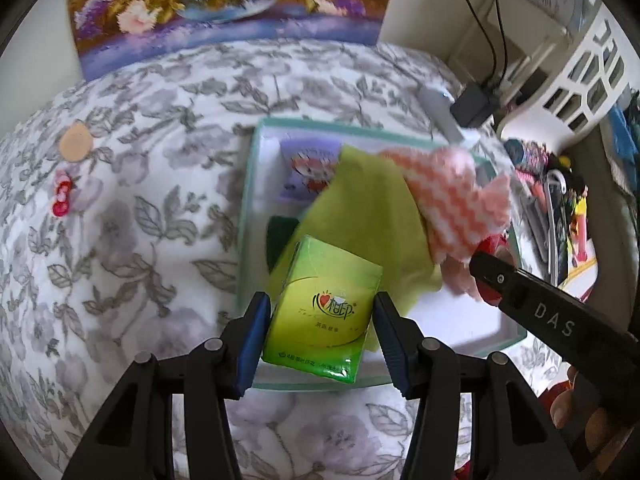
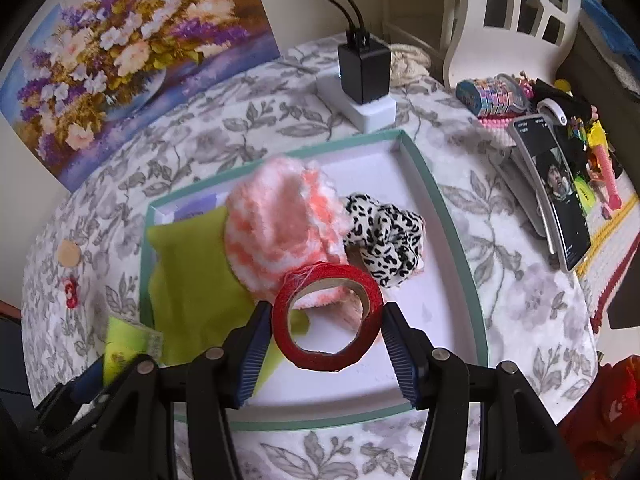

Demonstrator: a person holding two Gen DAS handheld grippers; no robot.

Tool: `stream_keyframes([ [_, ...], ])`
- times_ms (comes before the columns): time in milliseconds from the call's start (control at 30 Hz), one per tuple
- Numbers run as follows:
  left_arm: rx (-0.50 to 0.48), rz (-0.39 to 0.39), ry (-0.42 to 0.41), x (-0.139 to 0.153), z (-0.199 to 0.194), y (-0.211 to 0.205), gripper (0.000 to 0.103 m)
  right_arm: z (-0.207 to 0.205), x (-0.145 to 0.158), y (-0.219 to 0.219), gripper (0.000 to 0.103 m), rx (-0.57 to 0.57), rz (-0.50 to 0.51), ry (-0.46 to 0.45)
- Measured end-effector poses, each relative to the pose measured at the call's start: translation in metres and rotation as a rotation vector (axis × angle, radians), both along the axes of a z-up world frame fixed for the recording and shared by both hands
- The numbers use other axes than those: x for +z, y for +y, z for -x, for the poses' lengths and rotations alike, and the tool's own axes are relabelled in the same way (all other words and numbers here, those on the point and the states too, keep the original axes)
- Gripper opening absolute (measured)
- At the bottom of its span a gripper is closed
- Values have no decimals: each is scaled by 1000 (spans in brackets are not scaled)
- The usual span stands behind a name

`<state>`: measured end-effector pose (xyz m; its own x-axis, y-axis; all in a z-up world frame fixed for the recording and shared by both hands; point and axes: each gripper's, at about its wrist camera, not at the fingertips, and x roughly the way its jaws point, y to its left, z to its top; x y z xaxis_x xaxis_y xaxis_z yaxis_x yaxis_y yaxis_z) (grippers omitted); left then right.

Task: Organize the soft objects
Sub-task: 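Carry the tissue pack and red tape roll over the white tray with both tools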

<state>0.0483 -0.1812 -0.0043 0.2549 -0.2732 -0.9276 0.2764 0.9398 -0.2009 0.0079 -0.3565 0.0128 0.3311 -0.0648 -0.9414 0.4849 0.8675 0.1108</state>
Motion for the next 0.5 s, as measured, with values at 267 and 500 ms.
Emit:
stream_keyframes([
  [267,-35,-51,15,-13,3,-13,55,0,-10,1,59,9,-8,37],
  [500,-39,-60,27,-16,1,-13,56,-1,-11,3,59,20,-4,45],
])
